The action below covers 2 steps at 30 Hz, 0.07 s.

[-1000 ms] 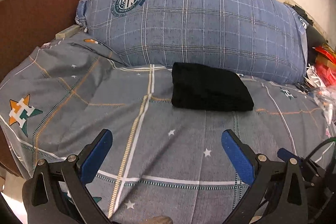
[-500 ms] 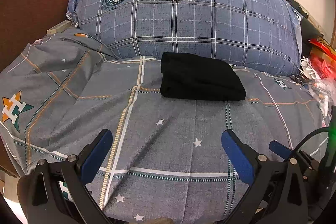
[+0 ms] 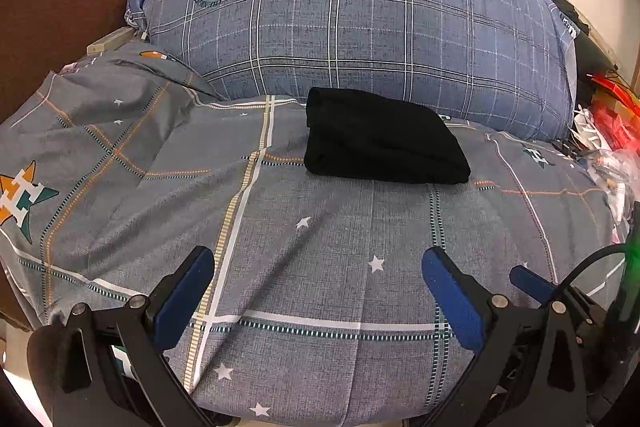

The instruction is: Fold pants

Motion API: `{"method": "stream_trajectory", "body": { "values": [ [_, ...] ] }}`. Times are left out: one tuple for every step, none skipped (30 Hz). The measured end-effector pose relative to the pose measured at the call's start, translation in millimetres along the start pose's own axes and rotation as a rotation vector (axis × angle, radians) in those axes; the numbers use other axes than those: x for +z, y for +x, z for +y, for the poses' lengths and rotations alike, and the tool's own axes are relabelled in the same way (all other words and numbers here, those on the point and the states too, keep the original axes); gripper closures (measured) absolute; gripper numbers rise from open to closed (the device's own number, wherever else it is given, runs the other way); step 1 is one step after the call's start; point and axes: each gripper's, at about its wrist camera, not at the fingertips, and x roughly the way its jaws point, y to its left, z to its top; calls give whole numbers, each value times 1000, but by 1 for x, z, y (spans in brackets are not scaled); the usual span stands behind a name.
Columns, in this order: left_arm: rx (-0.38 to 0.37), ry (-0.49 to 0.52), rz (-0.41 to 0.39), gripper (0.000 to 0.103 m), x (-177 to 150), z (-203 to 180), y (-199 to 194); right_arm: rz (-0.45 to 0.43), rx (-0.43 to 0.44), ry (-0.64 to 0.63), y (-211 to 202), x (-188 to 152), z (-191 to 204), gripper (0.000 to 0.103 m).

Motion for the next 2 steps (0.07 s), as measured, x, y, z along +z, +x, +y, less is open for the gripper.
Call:
{"method": "stream_trajectory", "body": {
  "values": [
    [-2,1,0,0,0,0,0,2,1,0,0,0,1,18],
    [-4,1,2,0,0,0,0,3,2,0,1,-1,1,18]
  ]
}}
